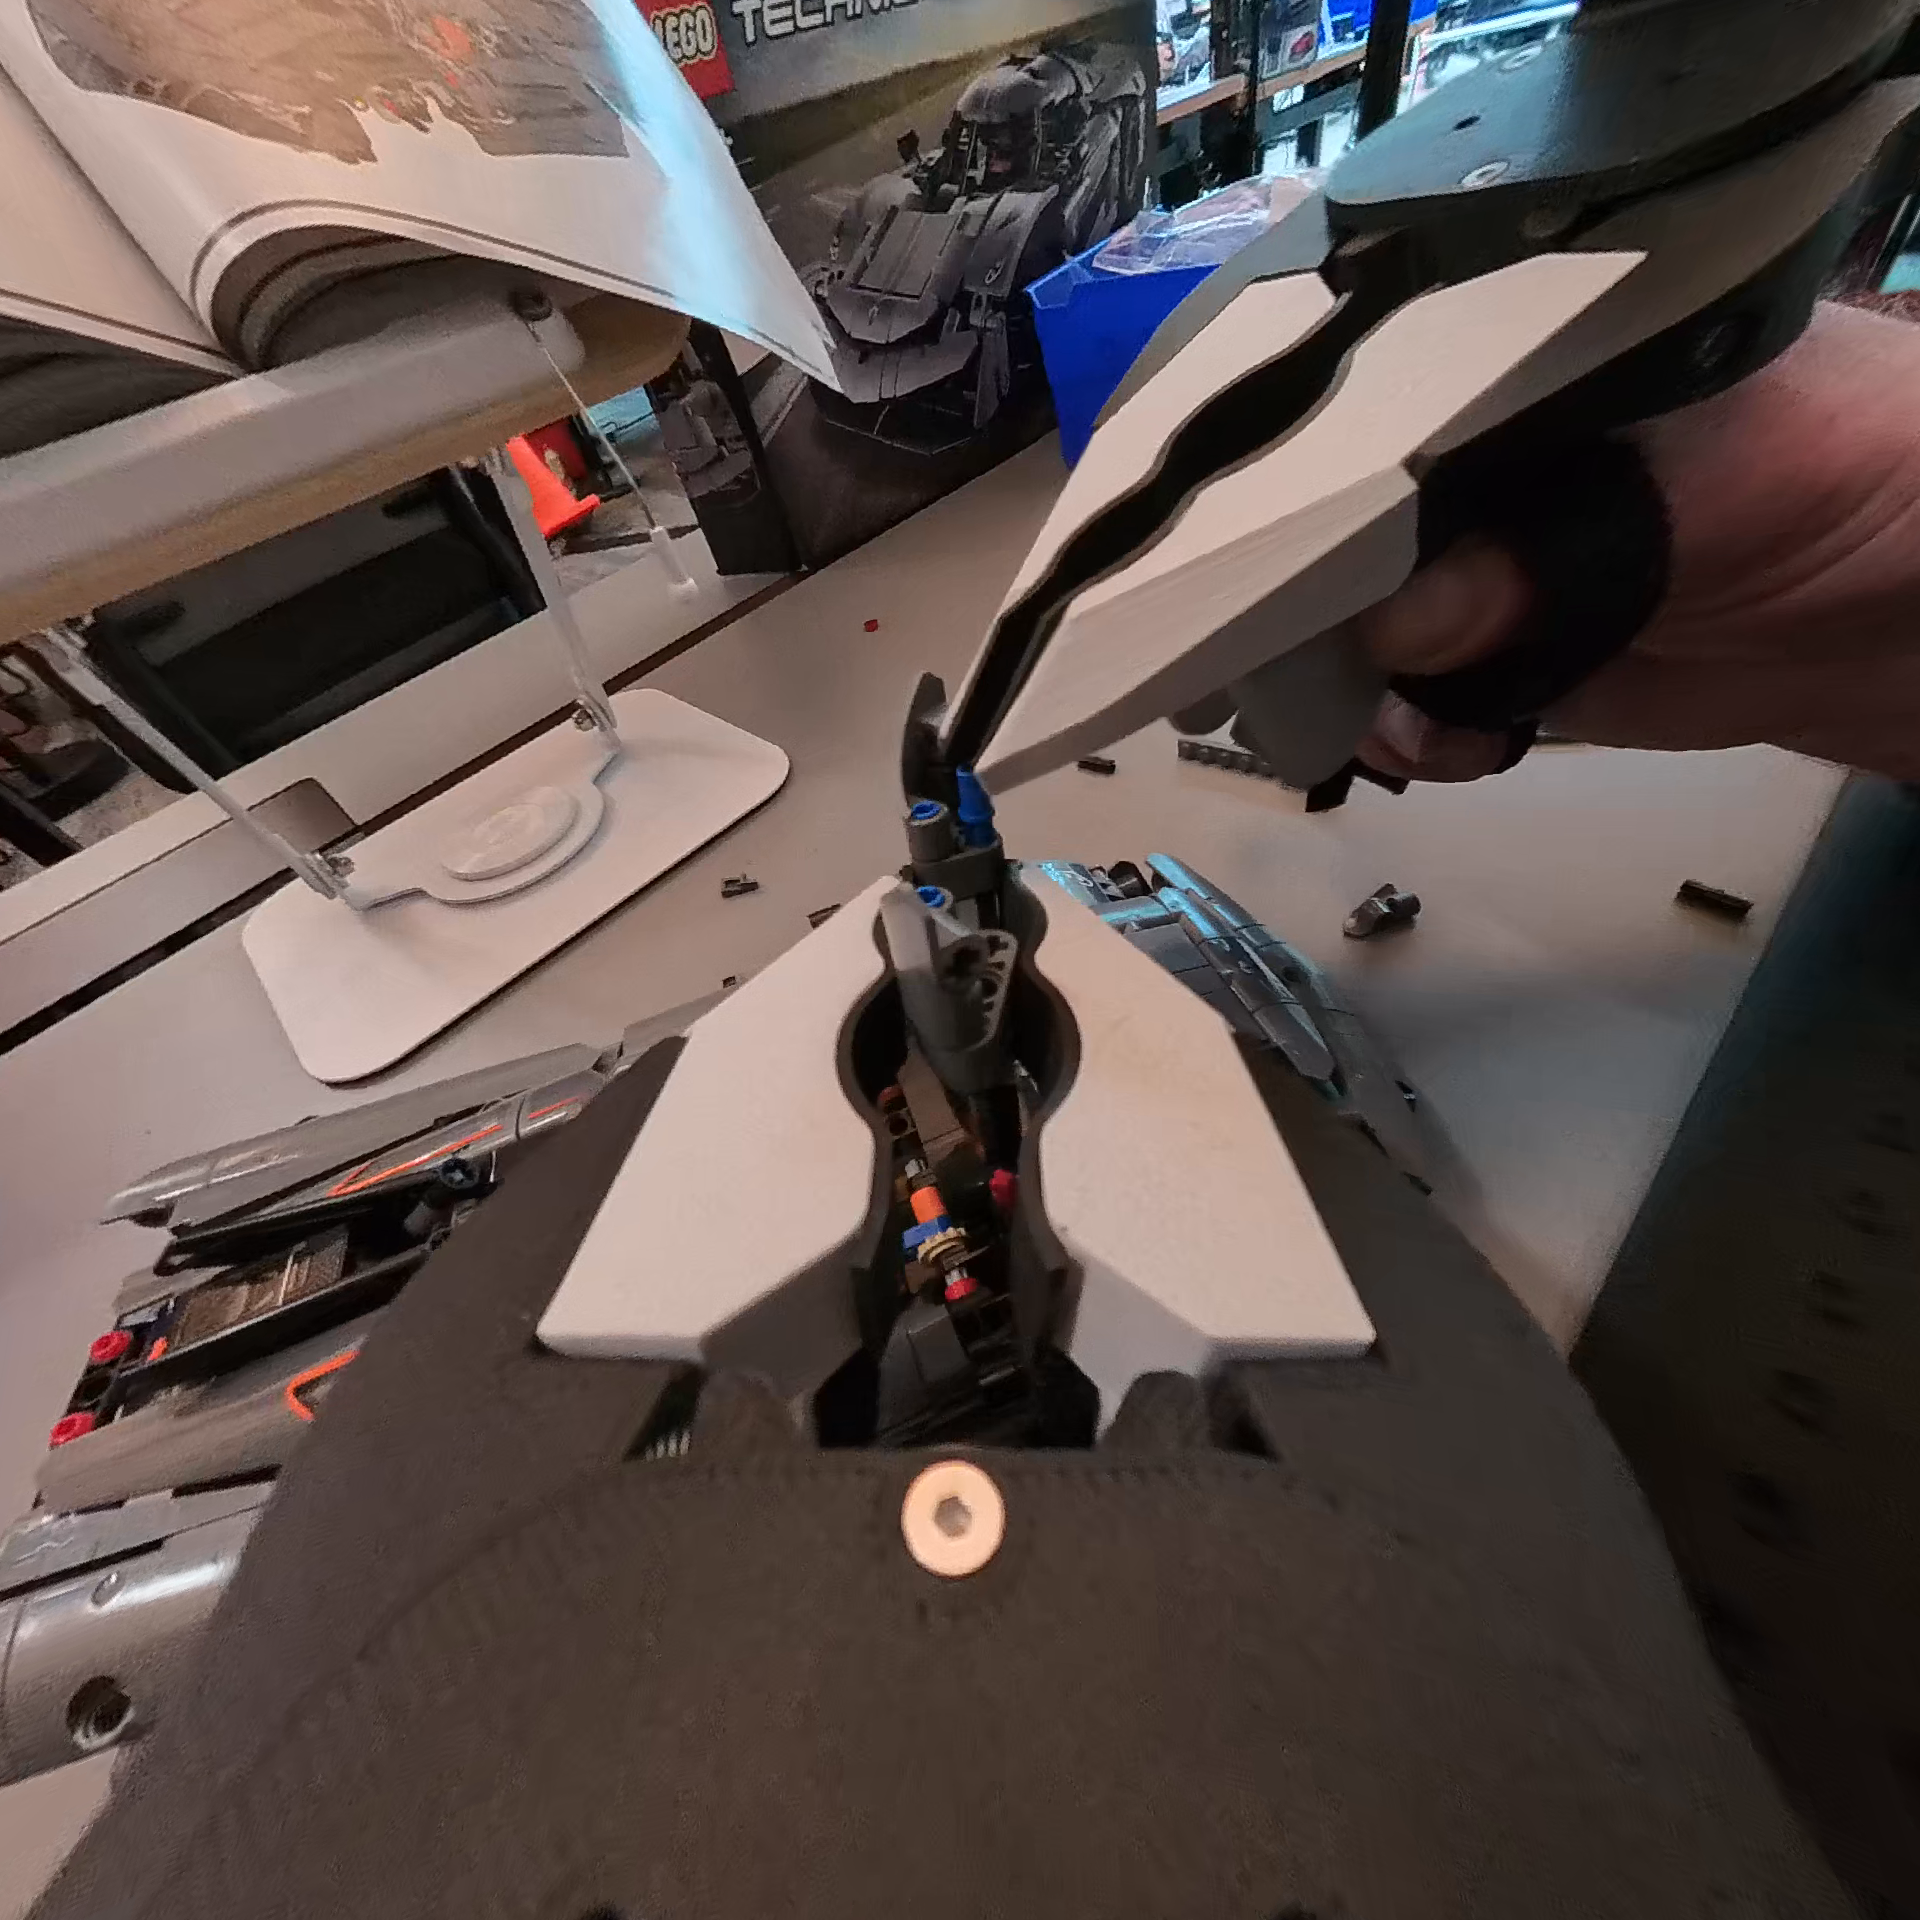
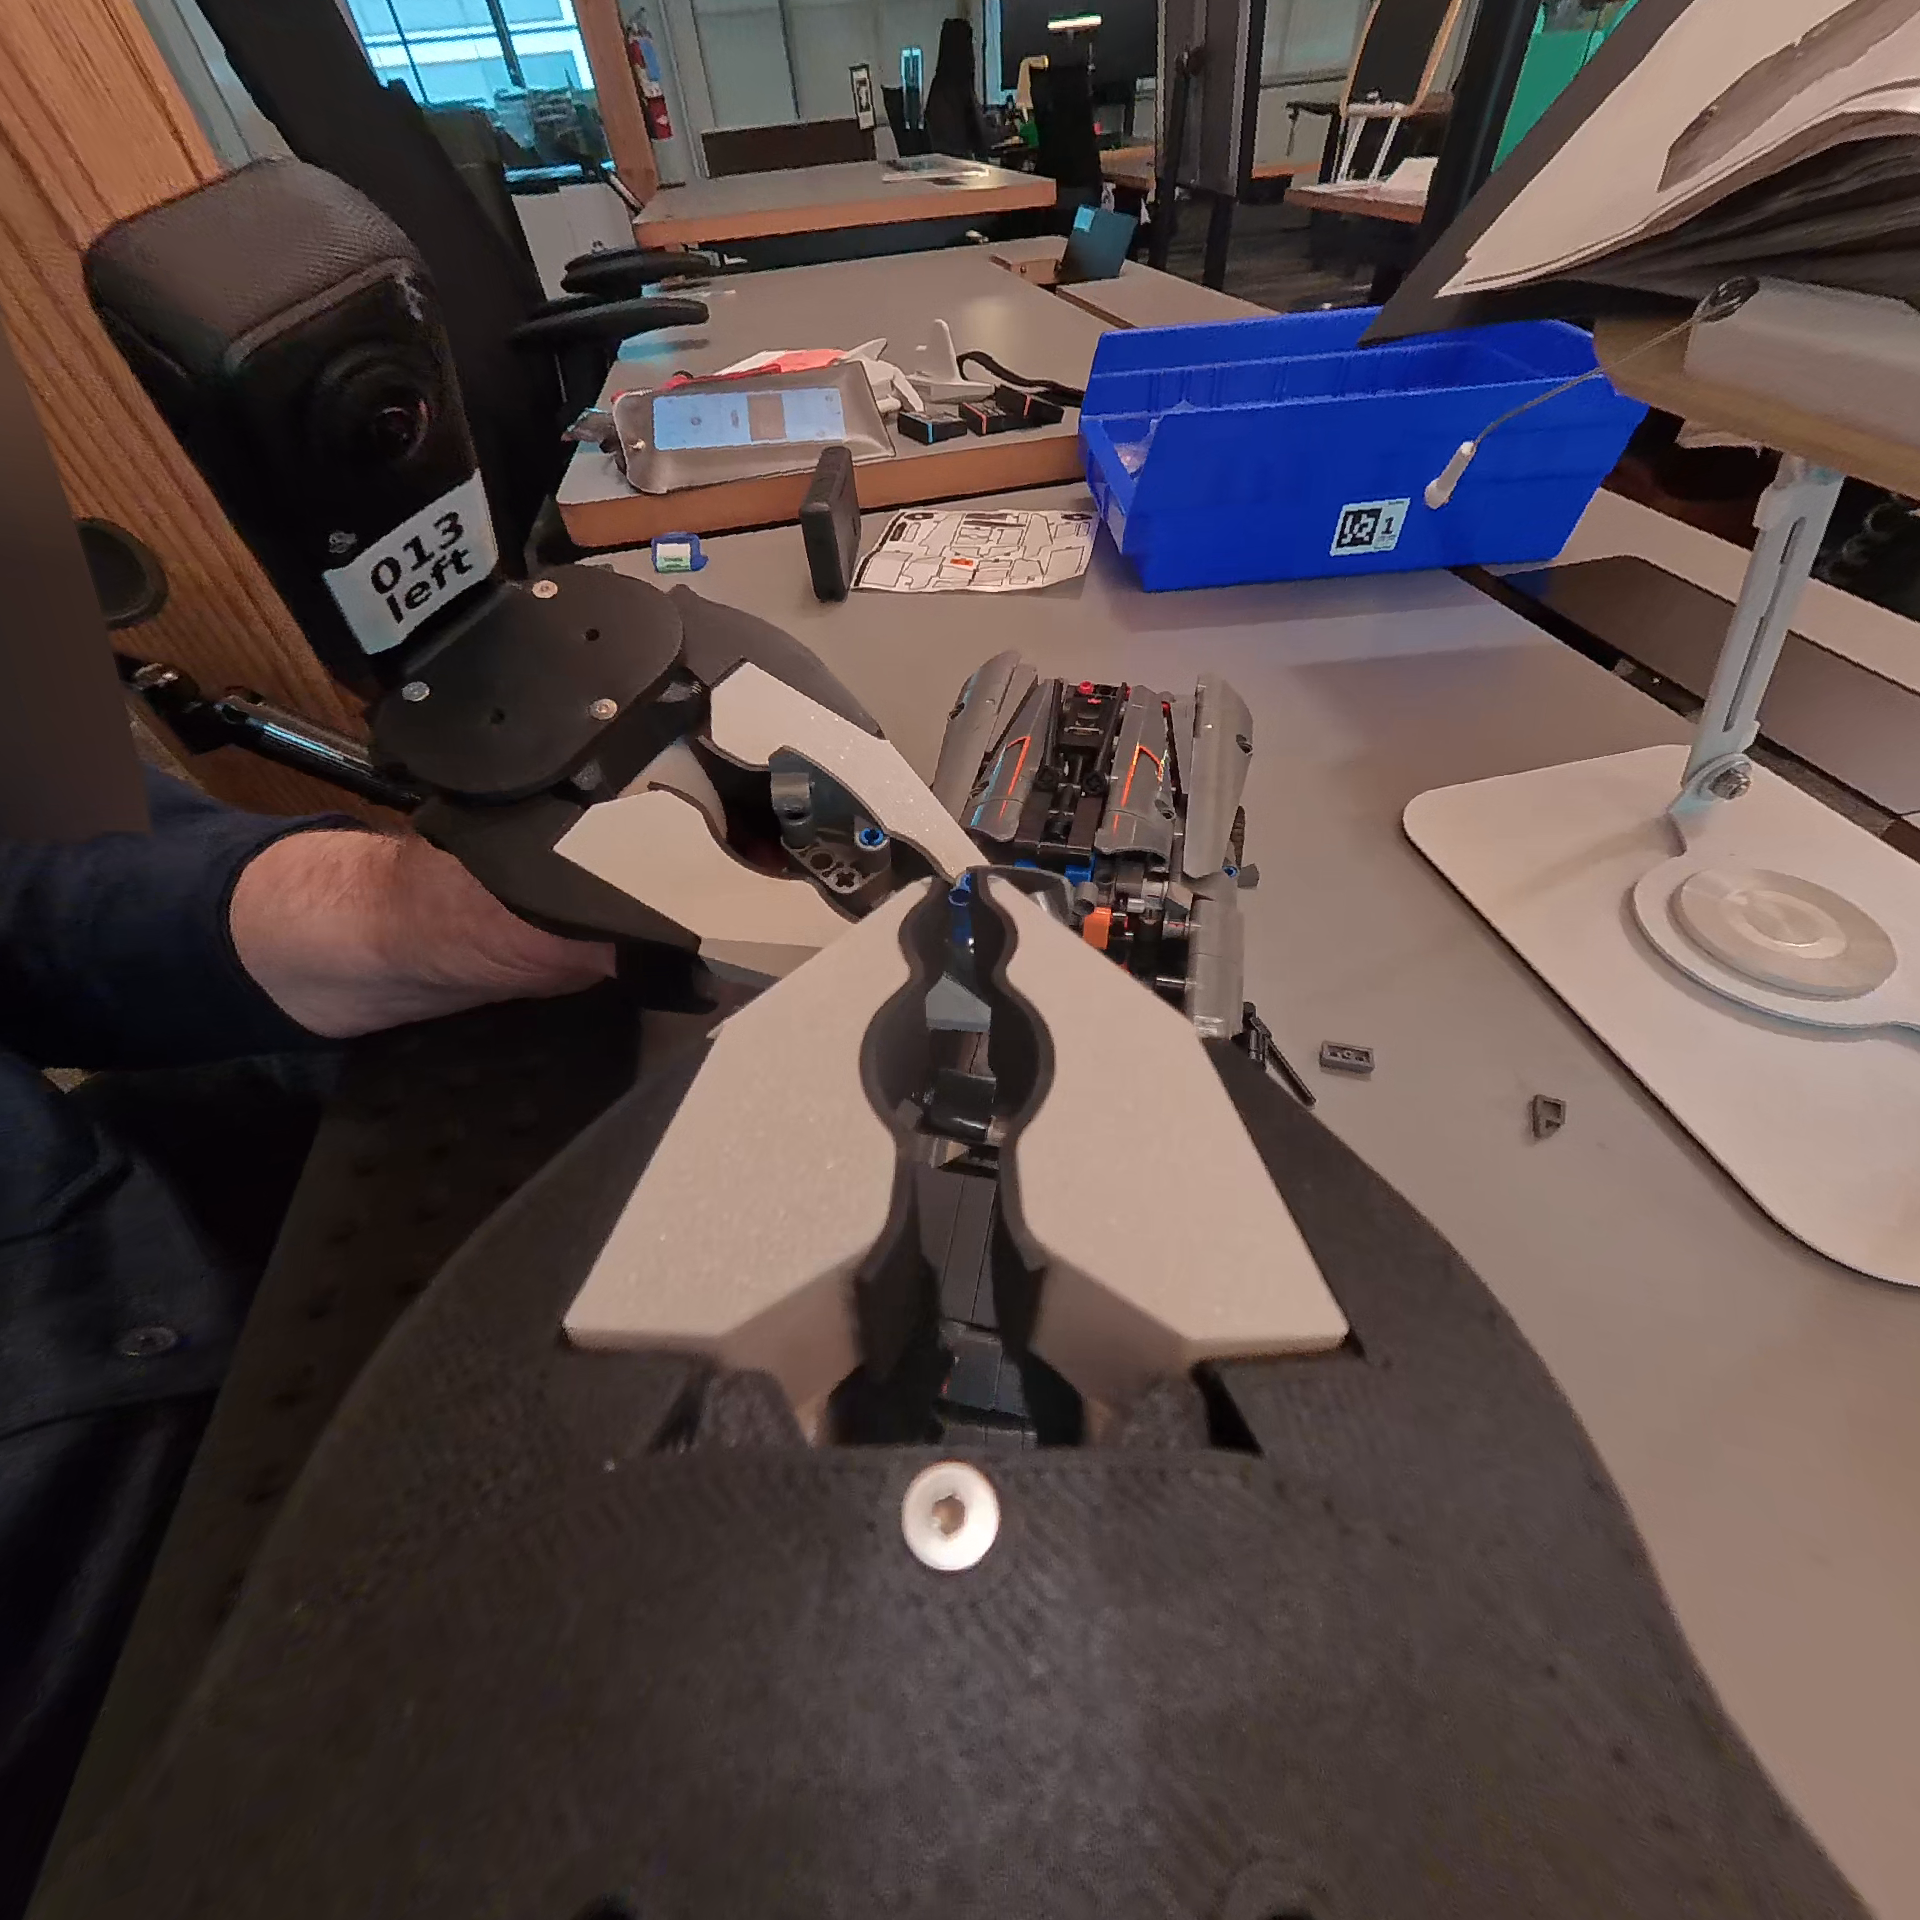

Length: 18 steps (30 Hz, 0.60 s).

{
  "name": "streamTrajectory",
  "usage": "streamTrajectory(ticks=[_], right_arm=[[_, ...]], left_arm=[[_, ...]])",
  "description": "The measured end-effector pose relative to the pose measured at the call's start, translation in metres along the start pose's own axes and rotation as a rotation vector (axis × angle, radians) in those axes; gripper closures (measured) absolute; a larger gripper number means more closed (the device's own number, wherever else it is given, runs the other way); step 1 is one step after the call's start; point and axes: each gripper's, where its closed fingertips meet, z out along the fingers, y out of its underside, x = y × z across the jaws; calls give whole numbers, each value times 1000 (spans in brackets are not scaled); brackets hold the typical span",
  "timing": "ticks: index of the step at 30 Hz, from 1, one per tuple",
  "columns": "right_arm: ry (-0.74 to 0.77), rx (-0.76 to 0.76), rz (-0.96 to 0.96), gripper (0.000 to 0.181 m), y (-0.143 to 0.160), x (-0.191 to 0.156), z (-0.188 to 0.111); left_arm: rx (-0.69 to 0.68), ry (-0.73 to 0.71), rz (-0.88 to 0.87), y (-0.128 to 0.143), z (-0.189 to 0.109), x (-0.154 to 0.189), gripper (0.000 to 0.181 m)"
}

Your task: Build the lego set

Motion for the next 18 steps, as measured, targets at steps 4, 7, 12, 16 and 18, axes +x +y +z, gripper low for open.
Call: streamTrajectory(ticks=[4,7,12,16,18], right_arm=[[17,8,2,179,-1,5,-4],[32,44,27,177,-6,12,-10],[34,37,30,171,-4,11,-7],[47,30,23,171,-3,12,-5],[57,35,13,171,-4,13,-6]], left_arm=[[3,4,-36,1,0,-3,168],[19,37,-103,1,-1,-4,168],[95,167,-299,-6,-4,-3,168],[100,222,-354,-6,-4,1,168],[96,244,-363,-5,-3,4,168]])
